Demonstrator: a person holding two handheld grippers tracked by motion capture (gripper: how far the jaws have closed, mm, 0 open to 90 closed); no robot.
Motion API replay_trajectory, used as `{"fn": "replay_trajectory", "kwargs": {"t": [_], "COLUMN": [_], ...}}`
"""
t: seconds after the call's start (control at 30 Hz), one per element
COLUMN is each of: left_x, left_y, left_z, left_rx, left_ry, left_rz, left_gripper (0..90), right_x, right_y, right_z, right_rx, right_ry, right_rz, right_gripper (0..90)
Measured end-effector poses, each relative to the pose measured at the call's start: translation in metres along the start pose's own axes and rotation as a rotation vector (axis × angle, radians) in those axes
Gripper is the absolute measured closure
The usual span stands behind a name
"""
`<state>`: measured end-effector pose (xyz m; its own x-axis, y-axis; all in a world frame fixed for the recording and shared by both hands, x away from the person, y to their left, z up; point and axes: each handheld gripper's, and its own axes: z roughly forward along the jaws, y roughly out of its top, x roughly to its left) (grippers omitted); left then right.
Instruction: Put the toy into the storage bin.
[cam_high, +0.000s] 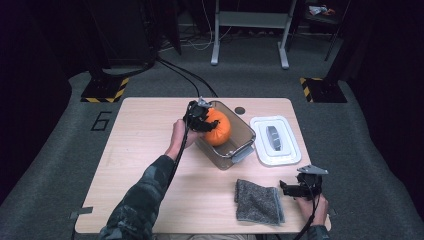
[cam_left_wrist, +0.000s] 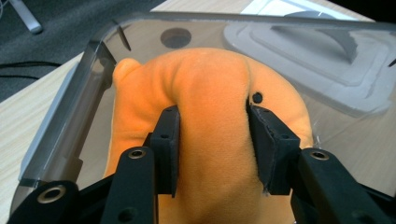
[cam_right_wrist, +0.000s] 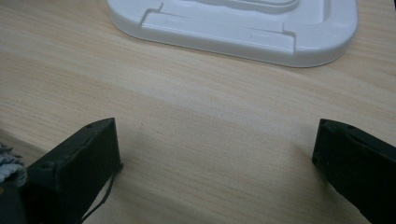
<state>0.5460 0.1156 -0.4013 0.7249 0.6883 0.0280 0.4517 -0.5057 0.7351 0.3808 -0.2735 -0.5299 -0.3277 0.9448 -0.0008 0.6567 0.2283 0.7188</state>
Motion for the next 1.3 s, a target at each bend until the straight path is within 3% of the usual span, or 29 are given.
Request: {"fn": "replay_trajectory", "kwargs": {"t": [0.2,0.4,0.57,0.77,1.03,1.3], "left_x": [0.001,0.001,0.001,0.003,0.009,0.007], "left_y": [-0.002,-0.004,-0.004,-0.001,0.005,0.002], "left_z": [0.007,0.013,0.013,0.005,-0.02,-0.046], "left_rx": [0.036,0.086,0.098,0.063,0.019,-0.023], "left_ry": [0.009,0.016,0.009,-0.002,-0.023,-0.023], "left_rz": [-0.008,-0.018,-0.021,-0.026,-0.036,-0.025], "left_gripper": [51.5,40.6,34.5,26.7,16.4,14.7], "right_x": [0.0,0.0,0.0,0.0,0.0,0.0], "right_y": [0.0,0.0,0.0,0.0,0.0,0.0], "right_z": [0.0,0.0,0.0,0.0,0.0,0.0], "right_rx": [0.0,0.0,0.0,0.0,0.0,0.001], "right_ry": [0.0,0.0,0.0,0.0,0.0,0.0], "right_rz": [0.0,0.0,0.0,0.0,0.0,-0.002], "right_gripper": [0.0,0.0,0.0,0.0,0.0,0.0]}}
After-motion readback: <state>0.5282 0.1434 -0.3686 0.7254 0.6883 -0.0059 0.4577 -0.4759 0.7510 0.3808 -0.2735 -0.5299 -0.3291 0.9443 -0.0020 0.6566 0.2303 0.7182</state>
